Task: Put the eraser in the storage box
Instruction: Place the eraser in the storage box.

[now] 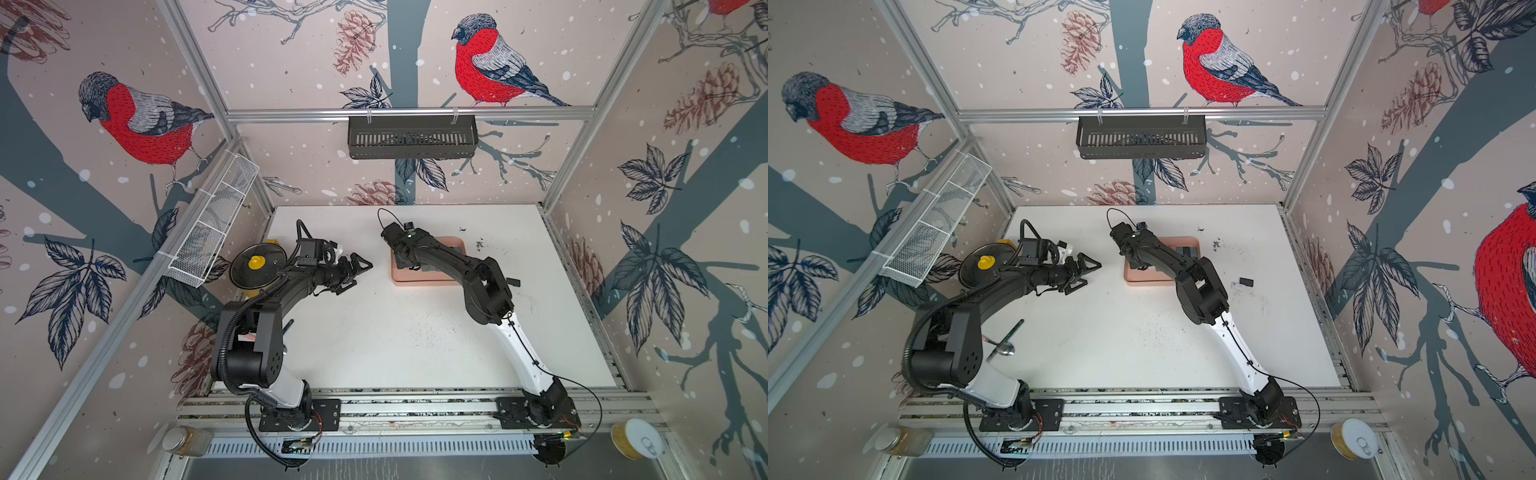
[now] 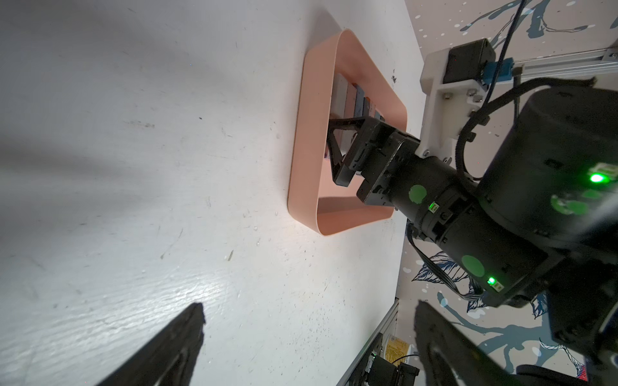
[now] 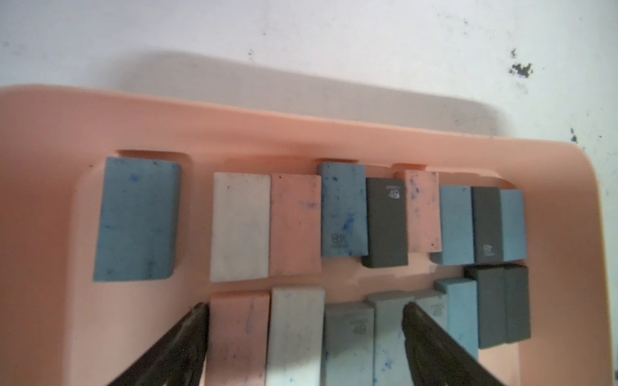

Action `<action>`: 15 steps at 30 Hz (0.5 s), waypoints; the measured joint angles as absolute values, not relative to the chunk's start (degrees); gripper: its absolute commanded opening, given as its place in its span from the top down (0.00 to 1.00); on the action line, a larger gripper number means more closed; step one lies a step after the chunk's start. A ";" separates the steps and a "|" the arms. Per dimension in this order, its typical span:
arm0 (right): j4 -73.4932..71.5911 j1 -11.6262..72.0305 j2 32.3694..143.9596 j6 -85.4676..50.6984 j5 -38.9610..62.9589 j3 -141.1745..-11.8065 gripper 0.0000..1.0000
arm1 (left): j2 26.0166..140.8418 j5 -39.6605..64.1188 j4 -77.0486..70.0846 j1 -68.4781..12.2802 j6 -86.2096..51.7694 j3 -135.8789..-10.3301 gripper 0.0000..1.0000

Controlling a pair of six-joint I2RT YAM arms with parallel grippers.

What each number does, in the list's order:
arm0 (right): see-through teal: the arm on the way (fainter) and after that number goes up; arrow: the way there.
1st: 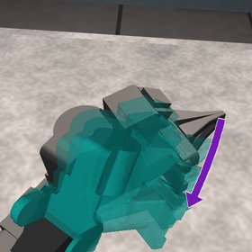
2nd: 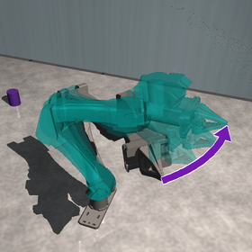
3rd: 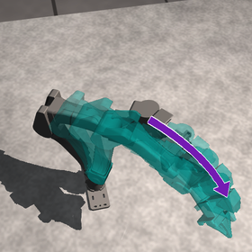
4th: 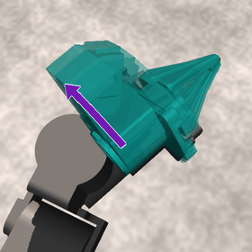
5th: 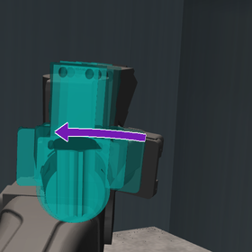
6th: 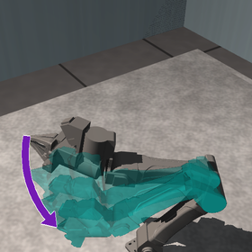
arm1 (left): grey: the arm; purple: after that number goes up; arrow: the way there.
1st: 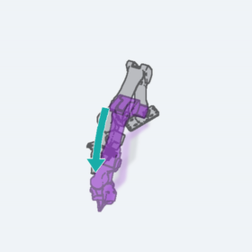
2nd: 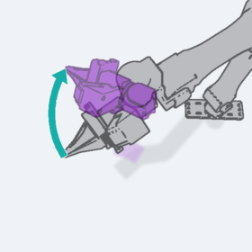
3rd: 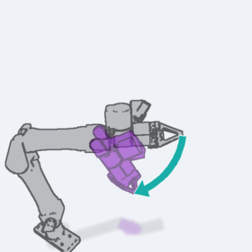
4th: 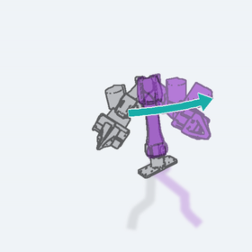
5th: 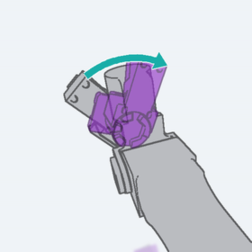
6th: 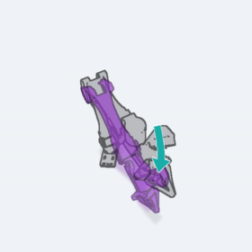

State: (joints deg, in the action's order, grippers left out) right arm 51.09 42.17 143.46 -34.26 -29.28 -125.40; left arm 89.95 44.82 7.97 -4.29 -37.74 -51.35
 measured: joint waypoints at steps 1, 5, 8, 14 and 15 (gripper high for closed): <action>51.09 42.17 143.20 -34.26 -29.30 -125.08 0.10 | 89.95 44.82 7.97 -4.29 -37.74 -51.35 0.03; 51.13 42.19 142.12 -34.26 -29.30 -123.76 0.10 | 89.95 44.82 7.97 -4.29 -37.74 -51.33 0.03; 50.98 42.28 142.02 -34.20 -29.26 -123.74 0.09 | 89.91 44.82 7.97 -4.27 -37.74 -51.31 0.02; 50.89 42.30 141.60 -33.58 -27.94 -126.50 0.03 | 89.78 44.64 7.99 -4.27 -37.69 -51.31 0.03; 50.89 42.30 141.34 -33.01 -27.51 -126.85 0.02 | 89.78 44.42 7.99 -4.27 -37.67 -51.33 0.03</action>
State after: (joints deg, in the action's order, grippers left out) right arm 50.89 42.30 141.34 -33.01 -27.51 -126.85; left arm 89.78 44.42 7.99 -4.27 -37.67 -51.33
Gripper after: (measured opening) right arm 0.963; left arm 0.973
